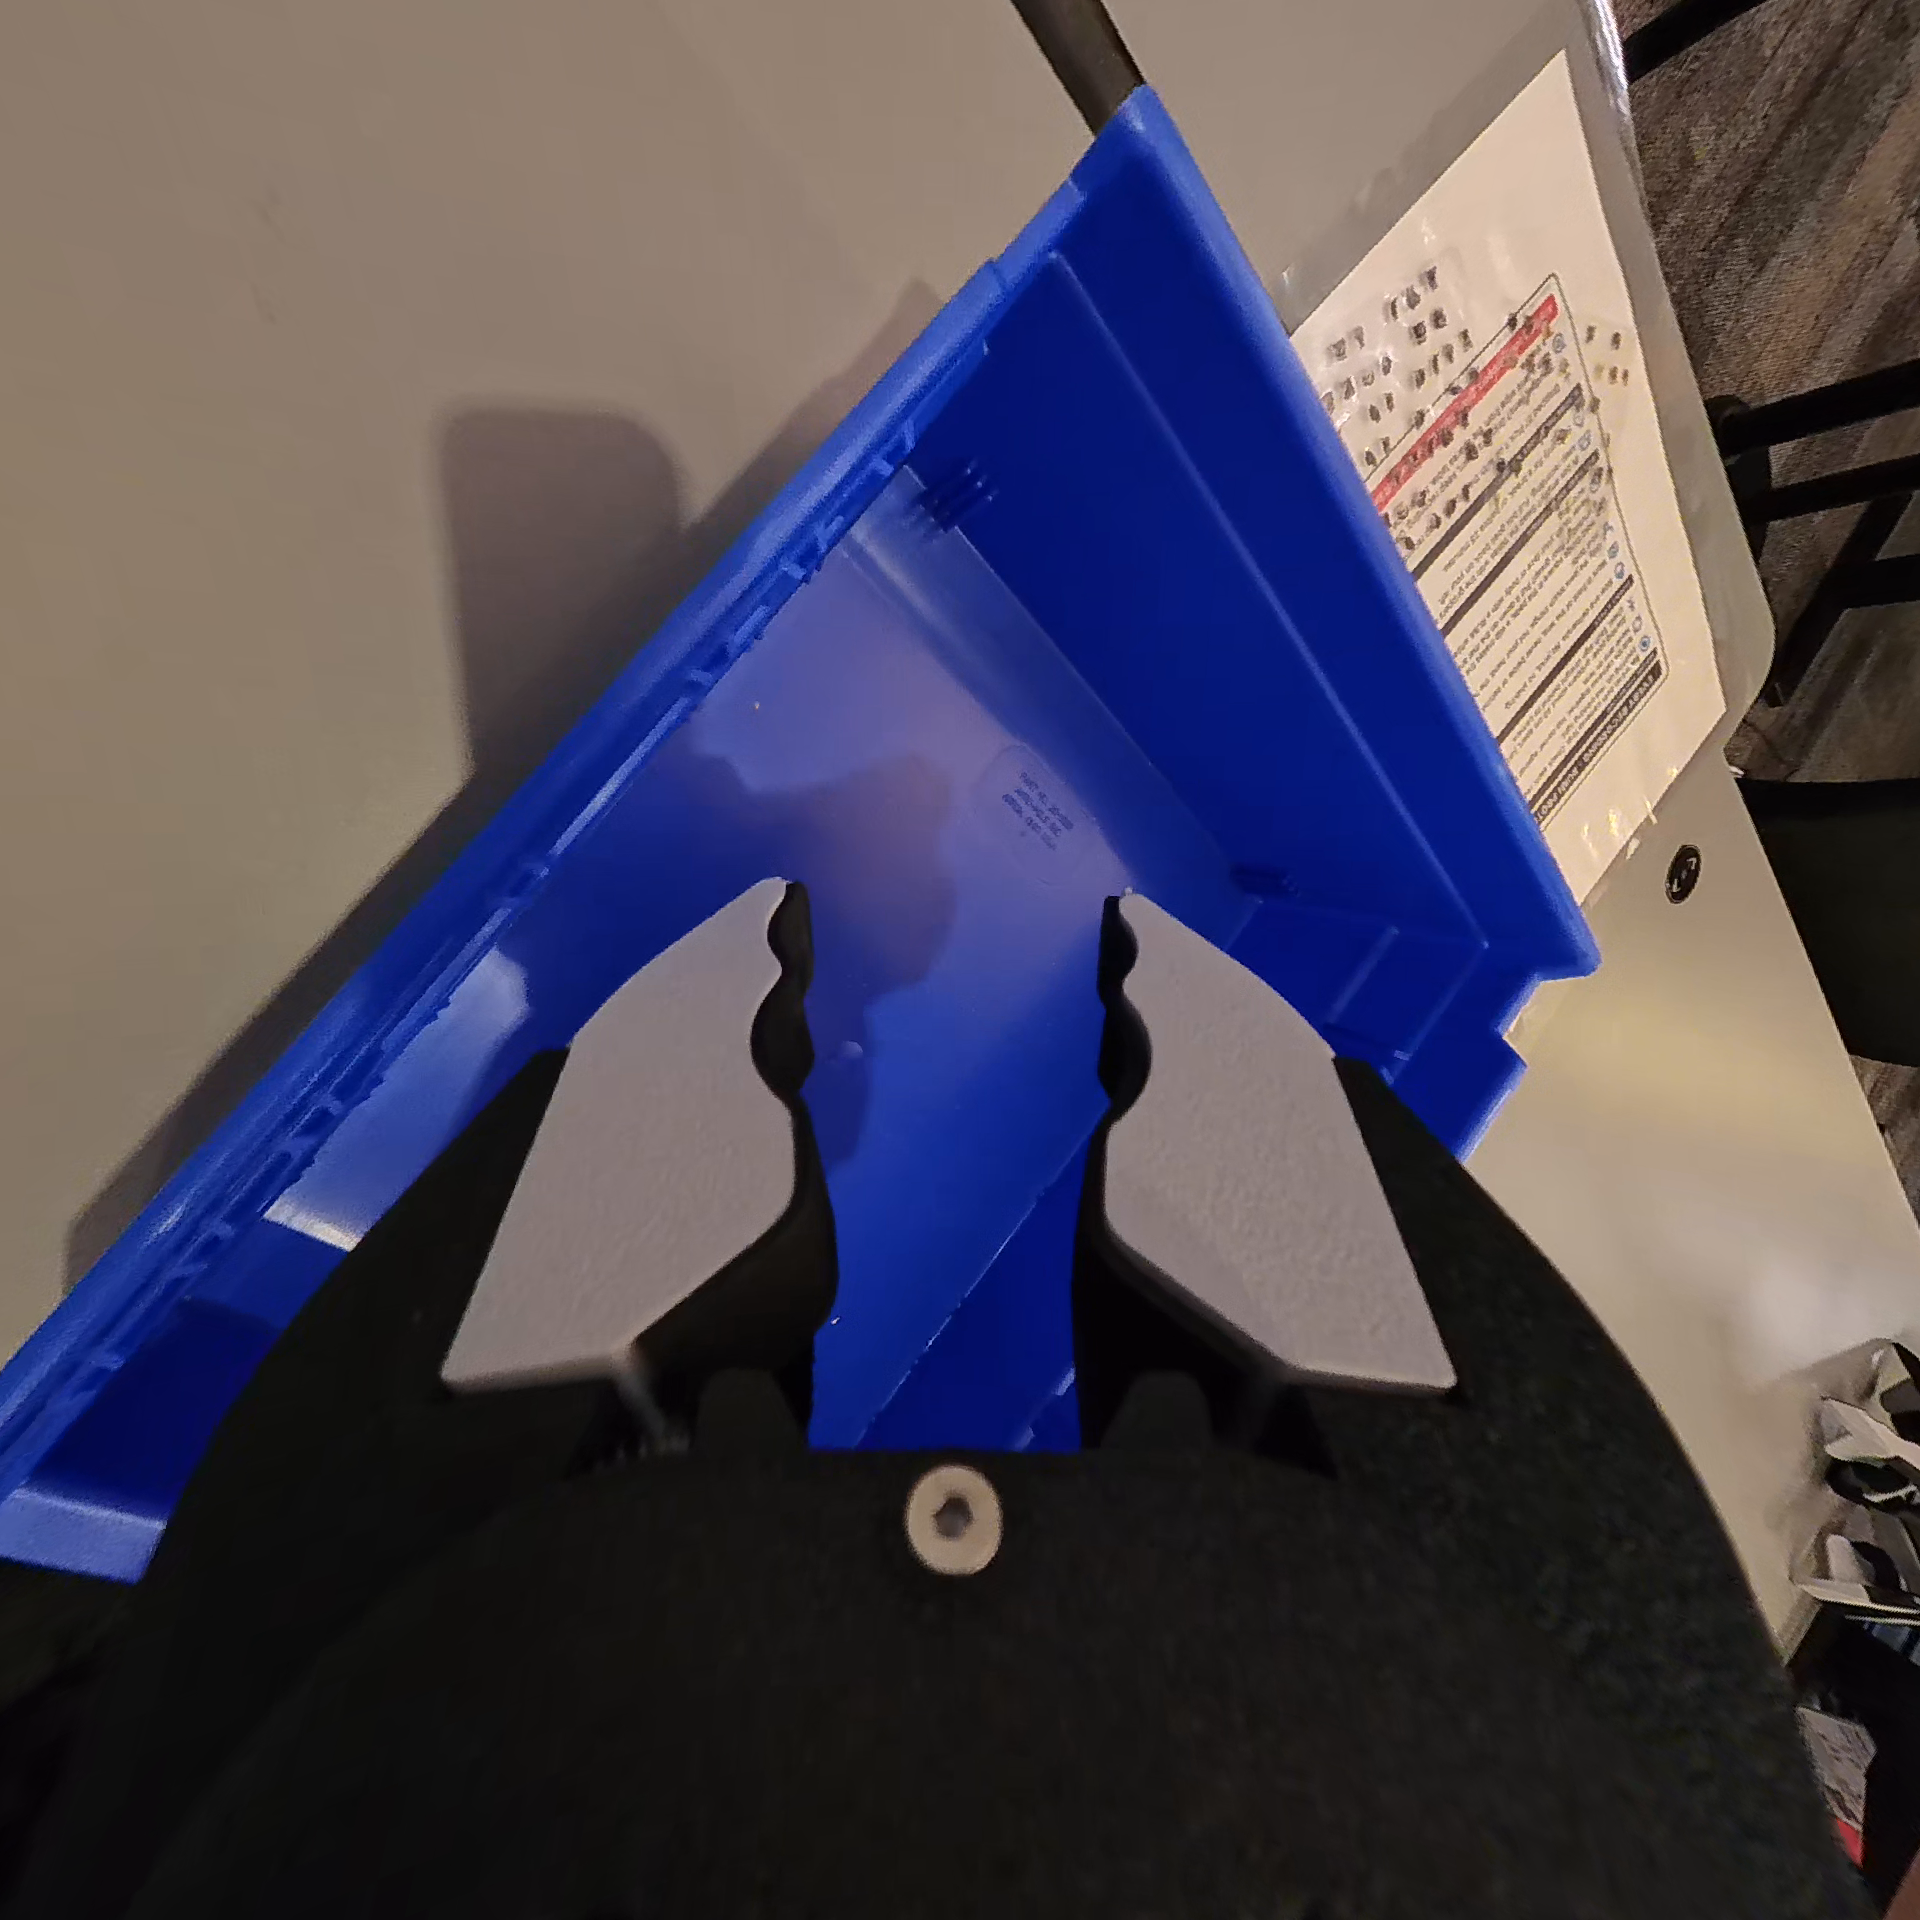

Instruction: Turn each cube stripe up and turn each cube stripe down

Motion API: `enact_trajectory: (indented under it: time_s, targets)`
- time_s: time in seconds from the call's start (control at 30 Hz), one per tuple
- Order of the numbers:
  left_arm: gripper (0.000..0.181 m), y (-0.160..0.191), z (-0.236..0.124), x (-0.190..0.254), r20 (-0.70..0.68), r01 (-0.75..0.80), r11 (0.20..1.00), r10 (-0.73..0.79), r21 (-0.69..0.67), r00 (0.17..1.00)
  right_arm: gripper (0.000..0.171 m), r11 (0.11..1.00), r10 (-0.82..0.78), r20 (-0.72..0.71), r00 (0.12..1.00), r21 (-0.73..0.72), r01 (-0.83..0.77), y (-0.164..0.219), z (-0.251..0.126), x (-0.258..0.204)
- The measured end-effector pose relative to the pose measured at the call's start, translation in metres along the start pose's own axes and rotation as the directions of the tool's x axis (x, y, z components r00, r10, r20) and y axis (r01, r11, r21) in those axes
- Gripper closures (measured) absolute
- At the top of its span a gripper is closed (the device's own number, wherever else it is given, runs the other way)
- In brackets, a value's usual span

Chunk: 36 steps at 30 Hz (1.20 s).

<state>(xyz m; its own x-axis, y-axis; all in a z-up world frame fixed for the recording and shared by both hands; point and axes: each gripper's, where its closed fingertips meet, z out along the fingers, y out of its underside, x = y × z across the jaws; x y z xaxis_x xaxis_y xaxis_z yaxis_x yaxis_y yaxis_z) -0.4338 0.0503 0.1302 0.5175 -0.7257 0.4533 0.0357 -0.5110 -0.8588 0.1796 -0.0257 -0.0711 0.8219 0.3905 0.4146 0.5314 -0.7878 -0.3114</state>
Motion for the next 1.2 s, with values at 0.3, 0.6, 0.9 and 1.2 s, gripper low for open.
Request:
enact_trajectory:
  time_s: [0.3, 0.6, 0.9, 1.2]
  targets:
    - [0.146, 0.023, 0.078, 0.024, -0.131, -0.646, 0.721, 0.686, 0.251, 0.716, 0.118, 1.0, -0.002, 0.005, 1.0, 0.005, 0.002, 0.004, 0.0, 0.002]
    - [0.148, 0.111, 0.112, -0.006, -0.294, -0.742, 0.602, 0.682, -0.296, 0.67, 0.118, 0.999, -0.012, 0.028, 1.0, -0.03, 0.013, 0.01, 0.009, 0.0]
    - [0.15, 0.164, 0.124, -0.041, -0.343, -0.662, 0.447, 0.604, -0.602, 0.72, 0.118, 0.998, -0.018, 0.052, 0.999, -0.051, 0.021, 0.014, 0.012, -0.004]
    - [0.138, 0.198, 0.129, -0.054, -0.368, -0.575, 0.329, 0.515, -0.749, 0.774, 0.118, 0.997, -0.032, 0.075, 0.997, -0.073, 0.038, 0.015, 0.017, -0.01]
